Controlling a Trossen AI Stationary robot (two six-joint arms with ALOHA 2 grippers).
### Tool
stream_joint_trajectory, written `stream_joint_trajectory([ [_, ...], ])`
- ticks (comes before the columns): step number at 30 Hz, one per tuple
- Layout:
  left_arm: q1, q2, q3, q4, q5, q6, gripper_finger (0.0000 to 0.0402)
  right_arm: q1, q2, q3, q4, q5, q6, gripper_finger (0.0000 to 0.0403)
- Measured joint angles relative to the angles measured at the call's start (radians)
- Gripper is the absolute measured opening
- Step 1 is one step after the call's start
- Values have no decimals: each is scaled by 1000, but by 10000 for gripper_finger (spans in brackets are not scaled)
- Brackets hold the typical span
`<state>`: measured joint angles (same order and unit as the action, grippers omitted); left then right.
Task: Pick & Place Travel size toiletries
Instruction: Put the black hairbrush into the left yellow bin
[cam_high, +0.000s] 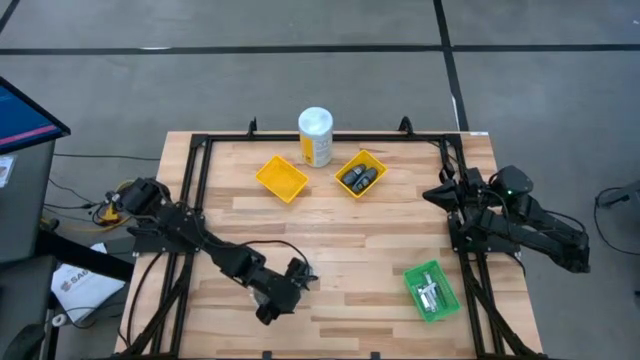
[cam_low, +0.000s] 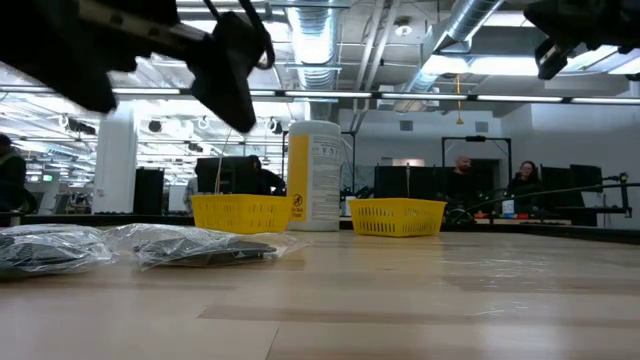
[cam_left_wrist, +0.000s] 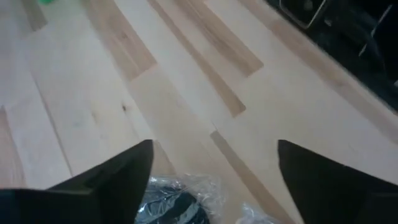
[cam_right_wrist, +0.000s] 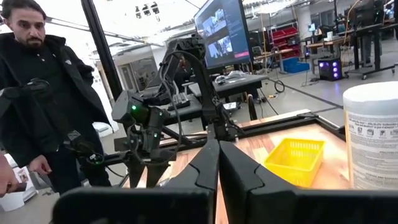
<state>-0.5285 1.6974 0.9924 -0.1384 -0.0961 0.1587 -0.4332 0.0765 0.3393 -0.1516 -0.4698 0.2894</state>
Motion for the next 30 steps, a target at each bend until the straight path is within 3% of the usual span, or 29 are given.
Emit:
stream_joint_trajectory([
  [4,9,44,0,5,0,45,377,0,0,0,-14,0,0,6],
  [8,45,106,-1,7,0,47,384,0,0,0,-22,0,0,6],
  [14,93,157,-2,2,-7,45,370,0,0,0,-23,0,0,6],
  [23,73,174,5,-47,-54,42,359,0,0,0,-38,-1,0,6],
  [30,104,175,3,-102,-111,43,299,0,0,0,-52,-1,0,6],
])
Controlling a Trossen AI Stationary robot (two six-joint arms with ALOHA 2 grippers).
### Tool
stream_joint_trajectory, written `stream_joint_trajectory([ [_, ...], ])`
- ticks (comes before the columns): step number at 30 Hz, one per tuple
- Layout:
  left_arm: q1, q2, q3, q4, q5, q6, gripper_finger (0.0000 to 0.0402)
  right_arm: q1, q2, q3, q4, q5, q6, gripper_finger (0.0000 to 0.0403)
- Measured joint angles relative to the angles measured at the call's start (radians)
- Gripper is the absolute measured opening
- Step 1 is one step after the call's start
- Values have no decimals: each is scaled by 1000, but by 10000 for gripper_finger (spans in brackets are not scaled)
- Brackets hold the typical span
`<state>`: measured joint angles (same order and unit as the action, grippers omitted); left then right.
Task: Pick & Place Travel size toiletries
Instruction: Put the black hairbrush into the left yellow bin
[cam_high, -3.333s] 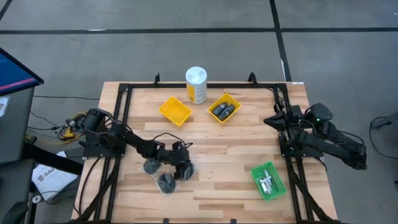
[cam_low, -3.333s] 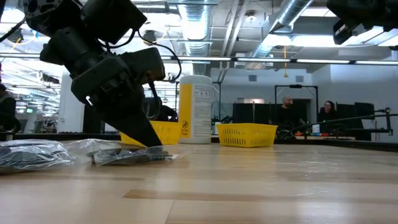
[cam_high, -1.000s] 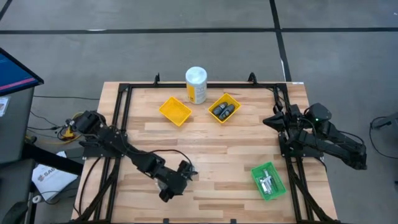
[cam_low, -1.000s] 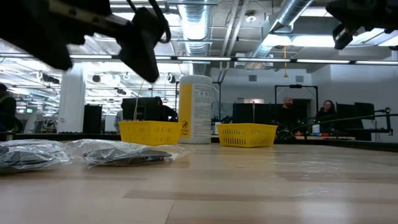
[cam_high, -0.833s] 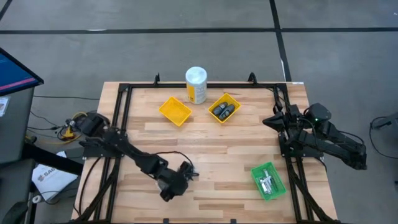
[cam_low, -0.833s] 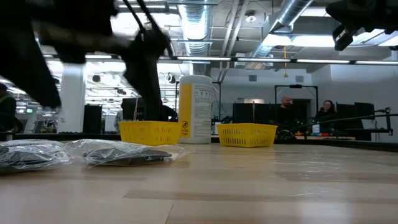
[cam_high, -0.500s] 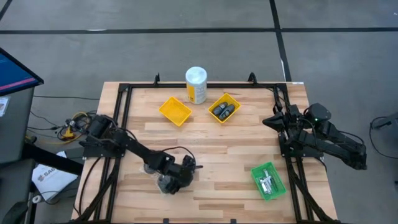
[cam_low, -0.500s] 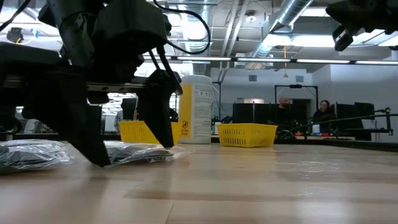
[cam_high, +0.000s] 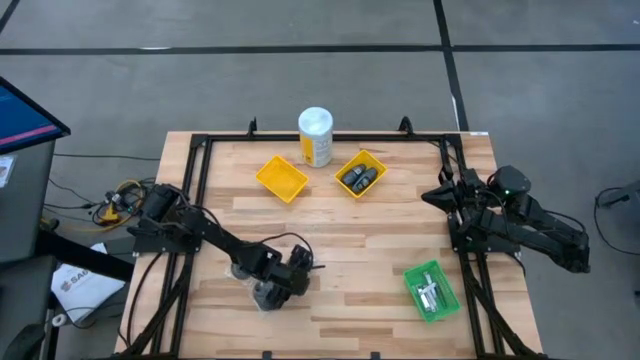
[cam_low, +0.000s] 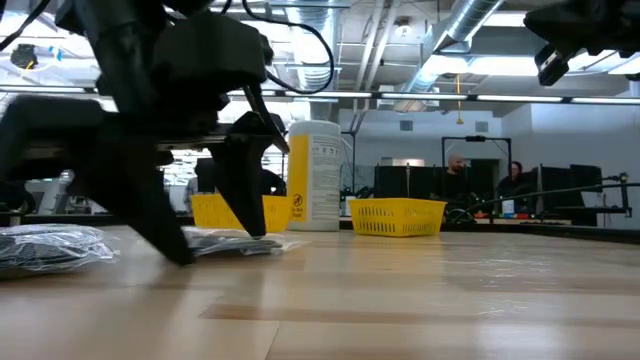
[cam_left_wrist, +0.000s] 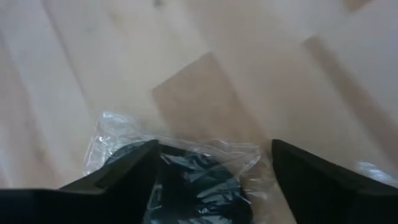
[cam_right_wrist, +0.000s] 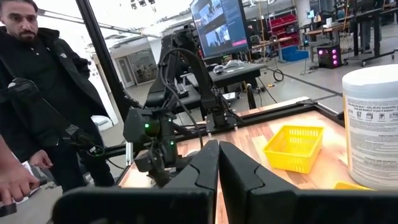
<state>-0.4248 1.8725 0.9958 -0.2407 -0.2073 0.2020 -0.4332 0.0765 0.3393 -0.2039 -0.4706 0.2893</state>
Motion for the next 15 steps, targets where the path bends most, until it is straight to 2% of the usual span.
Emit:
stream_joint_trajectory([
  [8,12,3,-2,-9,-23,2,188,0,0,0,-1,0,0,6],
  [15,13,-7,-6,-10,-108,3,97,0,0,0,1,0,0,6],
])
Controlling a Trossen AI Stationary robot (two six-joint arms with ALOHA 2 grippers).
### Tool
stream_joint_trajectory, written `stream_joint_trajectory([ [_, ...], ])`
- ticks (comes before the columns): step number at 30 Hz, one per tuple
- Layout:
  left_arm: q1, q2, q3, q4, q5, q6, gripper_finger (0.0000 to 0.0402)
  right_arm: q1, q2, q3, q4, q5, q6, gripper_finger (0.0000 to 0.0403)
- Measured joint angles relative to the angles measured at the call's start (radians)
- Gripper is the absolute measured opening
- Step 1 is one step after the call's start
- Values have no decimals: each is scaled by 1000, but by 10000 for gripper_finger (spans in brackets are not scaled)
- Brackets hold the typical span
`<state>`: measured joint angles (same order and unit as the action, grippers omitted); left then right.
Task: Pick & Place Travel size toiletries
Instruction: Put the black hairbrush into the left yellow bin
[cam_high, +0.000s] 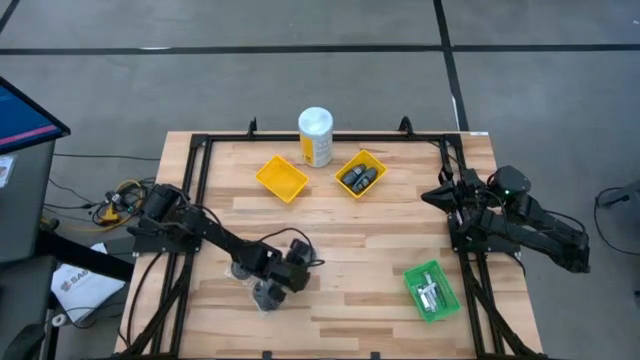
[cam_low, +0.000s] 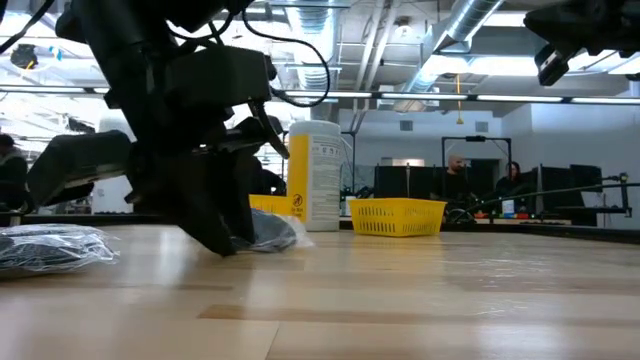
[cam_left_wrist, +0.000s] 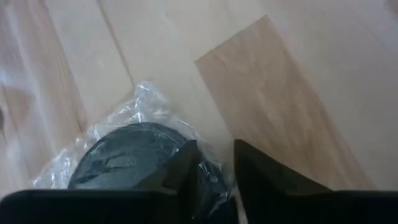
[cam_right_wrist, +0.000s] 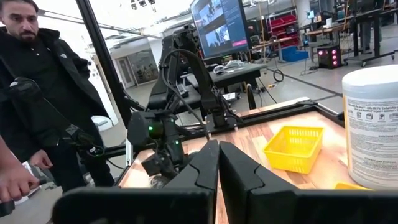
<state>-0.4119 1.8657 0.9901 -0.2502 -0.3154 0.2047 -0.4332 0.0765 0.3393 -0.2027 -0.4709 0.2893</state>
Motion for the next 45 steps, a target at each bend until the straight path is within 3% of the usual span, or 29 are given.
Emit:
stream_joint_trajectory([
  [13,1,-29,-3,4,-19,-42,4,0,0,1,5,0,3,6],
  [22,4,-52,20,-1,-37,-82,1,0,0,1,5,0,11,6],
  [30,35,-254,42,1,-160,-90,1,0,0,1,15,0,11,6],
  [34,102,-375,43,-9,-288,-110,1,0,0,1,19,0,11,6],
  [37,195,-450,43,-48,-326,-132,1,0,0,1,20,0,2,6],
  [45,482,-577,-13,-85,-182,-245,1,1,0,-20,-45,-29,-178,1],
])
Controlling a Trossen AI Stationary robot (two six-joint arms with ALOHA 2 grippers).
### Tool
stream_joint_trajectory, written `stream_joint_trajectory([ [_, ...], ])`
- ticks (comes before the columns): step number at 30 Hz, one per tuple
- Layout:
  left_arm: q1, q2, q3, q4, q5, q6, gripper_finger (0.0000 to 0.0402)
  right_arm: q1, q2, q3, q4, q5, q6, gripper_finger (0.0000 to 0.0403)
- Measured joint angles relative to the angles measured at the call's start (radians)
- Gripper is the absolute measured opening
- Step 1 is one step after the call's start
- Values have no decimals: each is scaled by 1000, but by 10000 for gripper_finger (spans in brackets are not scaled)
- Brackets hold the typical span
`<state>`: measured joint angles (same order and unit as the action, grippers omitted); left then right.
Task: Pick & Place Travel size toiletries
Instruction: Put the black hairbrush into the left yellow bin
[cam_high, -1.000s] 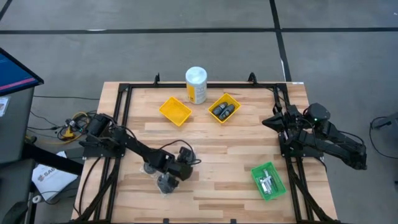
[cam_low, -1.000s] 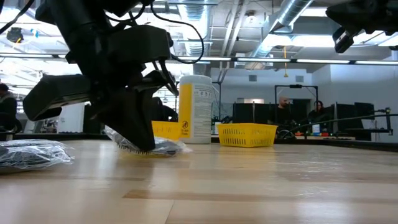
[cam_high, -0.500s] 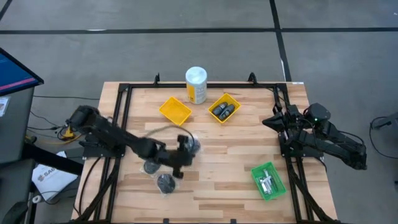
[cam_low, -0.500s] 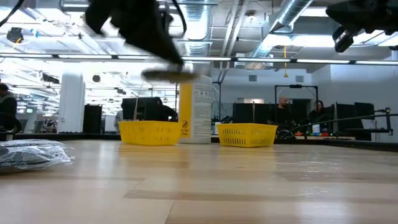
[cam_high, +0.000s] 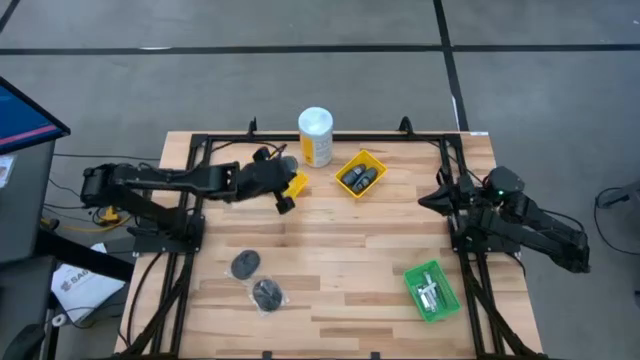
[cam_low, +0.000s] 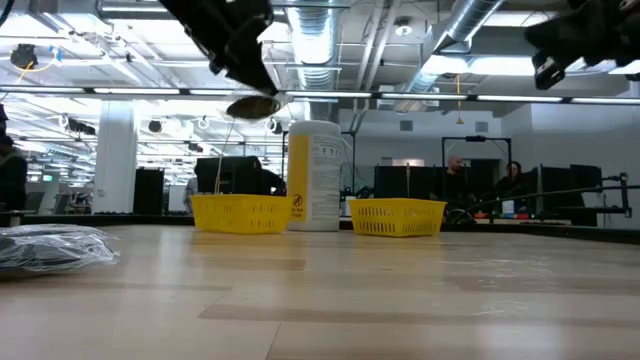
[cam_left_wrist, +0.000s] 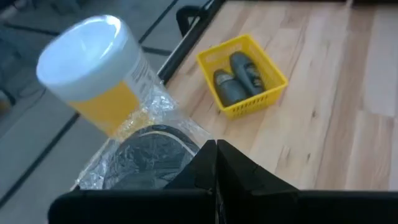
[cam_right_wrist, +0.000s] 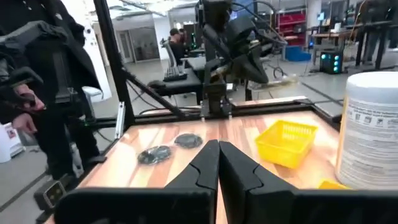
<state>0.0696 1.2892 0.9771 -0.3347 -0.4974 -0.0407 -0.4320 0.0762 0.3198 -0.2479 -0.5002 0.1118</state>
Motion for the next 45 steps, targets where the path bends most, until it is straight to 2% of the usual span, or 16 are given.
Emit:
stream_joint_trajectory([
  [4,62,-22,-34,7,83,2,1,0,-1,-77,145,0,12,1],
  [7,69,-21,-66,16,111,2,1,0,1,-152,201,1,44,1],
  [15,75,-12,-150,70,115,7,1,0,-8,-295,274,1,38,0],
  [21,112,-12,-235,160,114,9,1,0,1,-303,299,0,12,0],
  [28,207,-12,-317,248,124,1,1,0,2,-303,298,0,19,0],
  [35,260,39,-336,298,175,3,1,0,2,-303,298,1,19,0],
  [45,259,103,-324,350,171,3,1,0,2,-304,297,1,20,0],
])
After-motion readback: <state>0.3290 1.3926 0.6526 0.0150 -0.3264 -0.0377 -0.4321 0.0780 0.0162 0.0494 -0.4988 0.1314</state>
